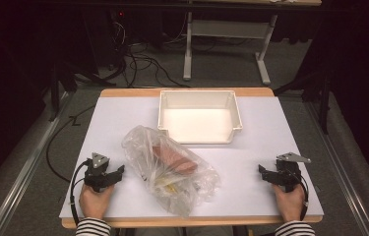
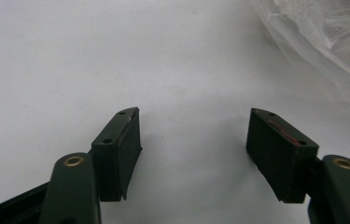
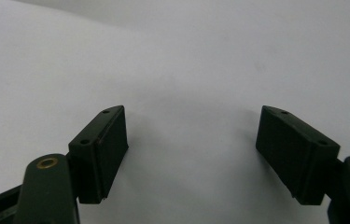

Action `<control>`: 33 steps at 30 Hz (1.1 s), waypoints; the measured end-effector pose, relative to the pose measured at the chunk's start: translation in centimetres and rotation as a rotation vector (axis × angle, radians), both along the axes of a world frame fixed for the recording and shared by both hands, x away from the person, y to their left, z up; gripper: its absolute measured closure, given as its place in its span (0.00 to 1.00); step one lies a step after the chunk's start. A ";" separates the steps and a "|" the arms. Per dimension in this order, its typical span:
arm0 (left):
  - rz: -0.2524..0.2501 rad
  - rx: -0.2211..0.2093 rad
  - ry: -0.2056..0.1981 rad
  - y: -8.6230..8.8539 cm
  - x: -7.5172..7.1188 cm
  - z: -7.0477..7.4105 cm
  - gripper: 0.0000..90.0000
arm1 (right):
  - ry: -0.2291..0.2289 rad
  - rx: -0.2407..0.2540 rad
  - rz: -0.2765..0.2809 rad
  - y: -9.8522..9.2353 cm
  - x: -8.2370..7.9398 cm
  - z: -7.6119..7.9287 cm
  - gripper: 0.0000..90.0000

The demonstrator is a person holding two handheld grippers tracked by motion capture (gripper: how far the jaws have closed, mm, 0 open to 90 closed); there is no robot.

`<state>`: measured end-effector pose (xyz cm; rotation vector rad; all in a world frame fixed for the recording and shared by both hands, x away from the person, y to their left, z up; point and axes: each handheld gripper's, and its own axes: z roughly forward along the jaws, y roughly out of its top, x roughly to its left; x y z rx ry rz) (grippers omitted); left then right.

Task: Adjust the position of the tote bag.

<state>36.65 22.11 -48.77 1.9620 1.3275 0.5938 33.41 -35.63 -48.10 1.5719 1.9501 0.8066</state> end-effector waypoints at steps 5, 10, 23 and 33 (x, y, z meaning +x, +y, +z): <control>-0.002 -0.008 0.012 0.1 0.1 0.1 0.39 | 0.004 -0.006 0.002 0.0 0.1 0.0 0.28; 0.000 -0.011 0.016 0.1 0.2 0.1 0.39 | 0.011 -0.005 0.005 0.0 0.2 0.1 0.28; -0.020 -0.052 0.046 0.1 0.4 1.1 0.39 | 0.012 0.018 0.044 0.4 -0.3 1.5 0.41; -0.042 -0.076 0.069 0.1 0.3 1.7 0.35 | 0.016 0.061 0.089 1.3 -0.5 1.4 0.49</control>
